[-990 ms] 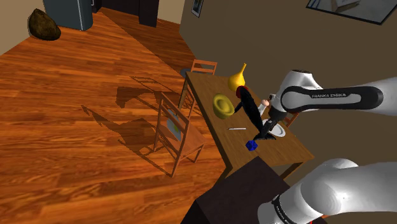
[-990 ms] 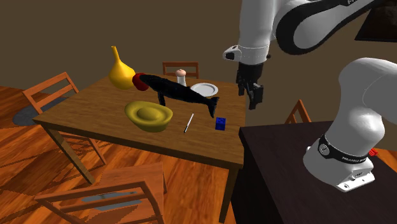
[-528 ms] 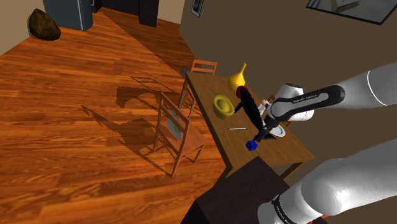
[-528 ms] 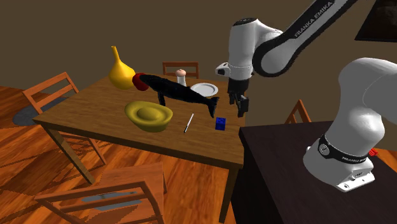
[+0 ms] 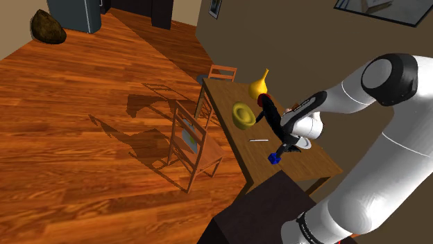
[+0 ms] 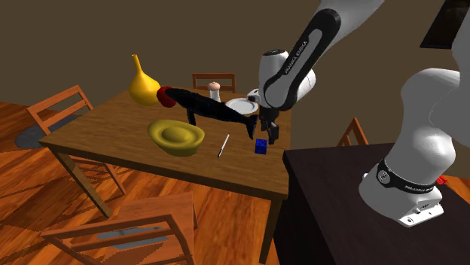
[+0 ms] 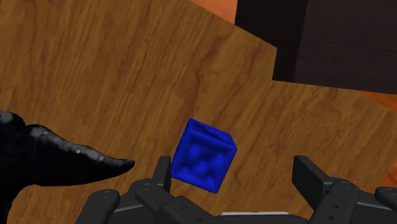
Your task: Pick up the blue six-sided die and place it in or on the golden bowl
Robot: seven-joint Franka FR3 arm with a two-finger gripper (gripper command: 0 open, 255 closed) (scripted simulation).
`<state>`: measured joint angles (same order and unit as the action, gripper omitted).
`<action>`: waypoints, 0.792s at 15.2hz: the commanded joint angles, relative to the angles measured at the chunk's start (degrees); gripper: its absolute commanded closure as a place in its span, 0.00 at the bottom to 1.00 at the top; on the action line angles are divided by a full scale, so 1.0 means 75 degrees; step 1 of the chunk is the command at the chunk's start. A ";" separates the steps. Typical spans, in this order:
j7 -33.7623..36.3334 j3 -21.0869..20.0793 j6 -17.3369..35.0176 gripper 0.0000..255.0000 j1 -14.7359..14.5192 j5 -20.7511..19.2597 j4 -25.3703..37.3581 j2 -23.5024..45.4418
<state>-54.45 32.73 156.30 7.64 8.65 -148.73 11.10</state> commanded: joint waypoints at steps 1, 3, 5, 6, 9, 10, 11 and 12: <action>-0.0915 -0.0515 0.0302 0.00 0.0521 0.1046 0.0343 0.0727; -0.1113 -0.0776 0.0430 0.00 0.0766 0.1281 0.0440 0.0956; -0.1307 -0.1020 0.0606 0.00 0.0959 0.1542 0.0496 0.1196; -0.1401 -0.1141 0.0692 0.00 0.1056 0.1667 0.0527 0.1316; -0.1713 -0.1574 0.0997 0.00 0.1408 0.2073 0.0654 0.1740; -0.1708 -0.1578 0.0998 0.00 0.1414 0.2067 0.0654 0.1739; -0.1707 -0.1579 0.0998 0.00 0.1415 0.2065 0.0653 0.1739; -0.1706 -0.1580 0.0998 0.00 0.1416 0.2064 0.0653 0.1739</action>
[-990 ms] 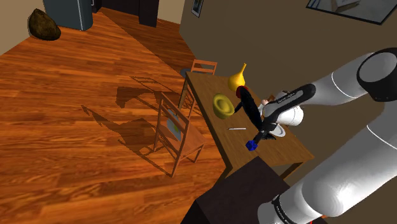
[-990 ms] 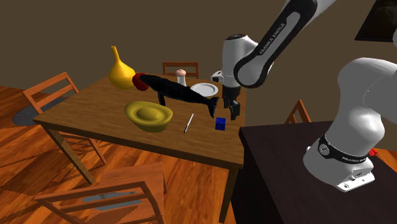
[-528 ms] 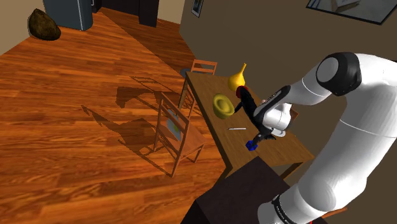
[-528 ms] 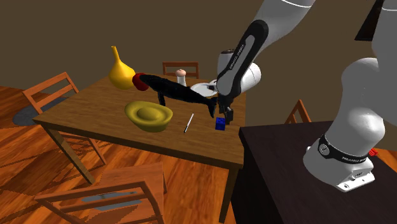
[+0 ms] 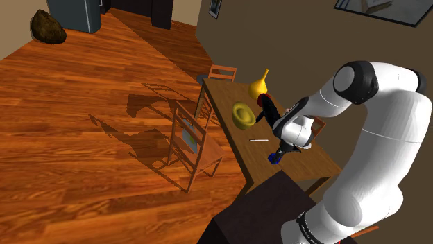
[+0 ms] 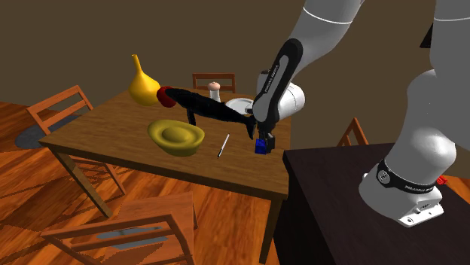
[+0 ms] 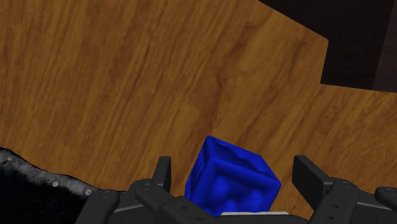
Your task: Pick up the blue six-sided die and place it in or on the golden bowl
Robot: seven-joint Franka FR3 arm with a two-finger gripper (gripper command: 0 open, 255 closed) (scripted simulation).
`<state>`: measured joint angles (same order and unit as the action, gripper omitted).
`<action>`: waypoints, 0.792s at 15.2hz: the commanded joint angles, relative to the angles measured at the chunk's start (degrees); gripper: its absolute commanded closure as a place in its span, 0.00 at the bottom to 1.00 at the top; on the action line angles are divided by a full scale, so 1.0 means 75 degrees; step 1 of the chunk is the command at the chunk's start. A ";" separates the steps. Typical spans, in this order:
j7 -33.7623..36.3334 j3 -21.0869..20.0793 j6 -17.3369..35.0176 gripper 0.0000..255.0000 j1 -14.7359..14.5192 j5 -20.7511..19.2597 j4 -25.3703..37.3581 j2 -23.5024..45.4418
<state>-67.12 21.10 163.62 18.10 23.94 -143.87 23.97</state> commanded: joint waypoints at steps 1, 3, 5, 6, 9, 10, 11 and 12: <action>-0.0017 -0.0029 0.0022 0.00 0.0021 0.0025 0.0005 0.0023; -0.0017 -0.0029 0.0022 0.00 0.0021 0.0025 0.0005 0.0023; -0.0016 -0.0027 0.0020 0.00 0.0020 0.0023 0.0005 0.0022; -0.0016 -0.0027 0.0020 1.00 0.0020 0.0023 0.0005 0.0022; -0.0013 -0.0026 0.0019 1.00 0.0018 0.0022 0.0007 0.0023; -0.0011 -0.0024 0.0017 1.00 0.0015 0.0021 0.0007 0.0021; -0.0011 -0.0025 0.0017 1.00 0.0015 0.0021 0.0007 0.0022; -0.0011 -0.0025 0.0017 1.00 0.0015 0.0021 0.0008 0.0022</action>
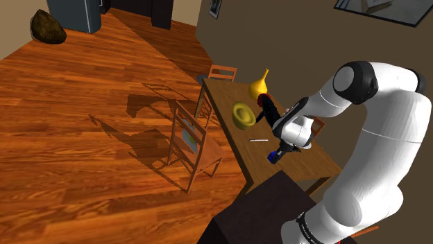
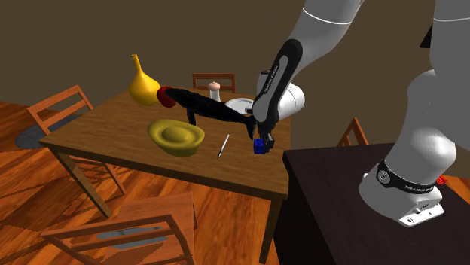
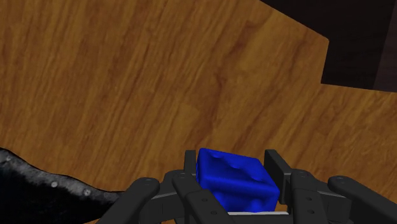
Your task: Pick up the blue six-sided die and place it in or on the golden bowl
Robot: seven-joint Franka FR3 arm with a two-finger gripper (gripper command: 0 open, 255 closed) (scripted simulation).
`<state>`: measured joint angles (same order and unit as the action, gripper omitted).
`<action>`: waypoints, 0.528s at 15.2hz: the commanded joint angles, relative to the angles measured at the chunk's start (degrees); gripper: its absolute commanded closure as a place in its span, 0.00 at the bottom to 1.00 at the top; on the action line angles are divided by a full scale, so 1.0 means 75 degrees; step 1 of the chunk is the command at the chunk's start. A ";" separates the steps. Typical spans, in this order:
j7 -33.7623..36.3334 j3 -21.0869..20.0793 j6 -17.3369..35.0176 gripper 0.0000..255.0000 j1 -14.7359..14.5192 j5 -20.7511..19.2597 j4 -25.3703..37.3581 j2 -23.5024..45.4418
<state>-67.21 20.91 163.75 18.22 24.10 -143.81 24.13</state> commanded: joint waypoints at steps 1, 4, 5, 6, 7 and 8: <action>0.0000 0.0000 0.0000 1.00 0.0000 0.0000 0.0000 0.0000; 0.0072 0.0119 -0.0079 1.00 -0.0094 -0.0099 -0.0042 -0.0118; 0.0151 0.0243 -0.0163 1.00 -0.0194 -0.0207 -0.0081 -0.0237; 0.0235 0.0368 -0.0248 1.00 -0.0294 -0.0320 -0.0117 -0.0357; 0.0322 0.0493 -0.0333 1.00 -0.0393 -0.0440 -0.0152 -0.0477; 0.0413 0.0618 -0.0419 1.00 -0.0490 -0.0565 -0.0185 -0.0598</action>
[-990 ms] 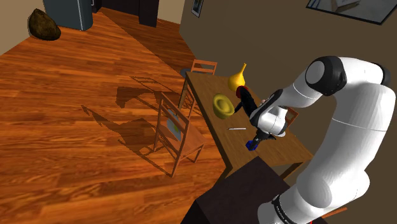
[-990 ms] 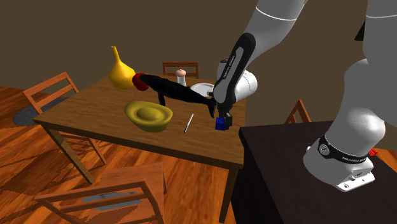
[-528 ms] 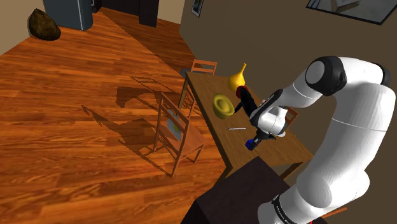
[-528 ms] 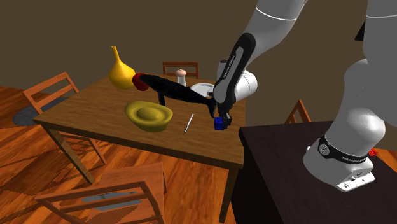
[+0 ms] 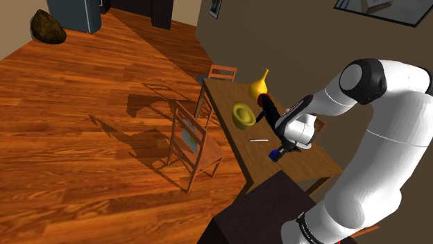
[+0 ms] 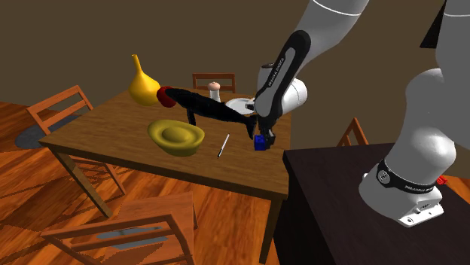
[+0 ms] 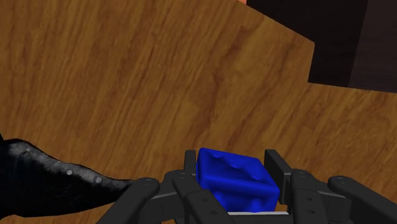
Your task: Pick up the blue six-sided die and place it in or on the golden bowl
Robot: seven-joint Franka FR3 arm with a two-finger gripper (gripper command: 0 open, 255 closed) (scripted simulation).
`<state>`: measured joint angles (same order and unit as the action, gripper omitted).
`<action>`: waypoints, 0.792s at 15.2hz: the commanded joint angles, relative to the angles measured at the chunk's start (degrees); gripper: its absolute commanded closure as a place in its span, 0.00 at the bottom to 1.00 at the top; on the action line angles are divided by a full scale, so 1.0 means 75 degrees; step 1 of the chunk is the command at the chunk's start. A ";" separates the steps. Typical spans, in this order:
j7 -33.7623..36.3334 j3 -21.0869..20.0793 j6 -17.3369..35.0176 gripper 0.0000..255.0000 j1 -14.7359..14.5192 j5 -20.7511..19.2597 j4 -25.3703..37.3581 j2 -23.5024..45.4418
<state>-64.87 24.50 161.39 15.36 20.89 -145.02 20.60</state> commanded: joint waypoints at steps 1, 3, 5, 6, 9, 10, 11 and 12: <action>0.0196 0.0264 -0.0190 1.00 -0.0205 -0.0267 -0.0055 -0.0248; 0.0395 0.0508 -0.0365 1.00 -0.0390 -0.0546 -0.0112 -0.0494; 0.0606 0.0745 -0.0545 1.00 -0.0565 -0.0843 -0.0159 -0.0744; 0.0716 0.0859 -0.0636 1.00 -0.0647 -0.0999 -0.0180 -0.0871; 0.1058 0.1171 -0.0919 1.00 -0.0863 -0.1487 -0.0227 -0.1257; 0.1176 0.1263 -0.1016 1.00 -0.0923 -0.1654 -0.0238 -0.1389; 0.1294 0.1347 -0.1116 1.00 -0.0976 -0.1823 -0.0246 -0.1521; 0.1411 0.1423 -0.1218 1.00 -0.1023 -0.1991 -0.0251 -0.1653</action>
<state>-55.49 34.48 153.11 8.27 7.48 -146.78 9.37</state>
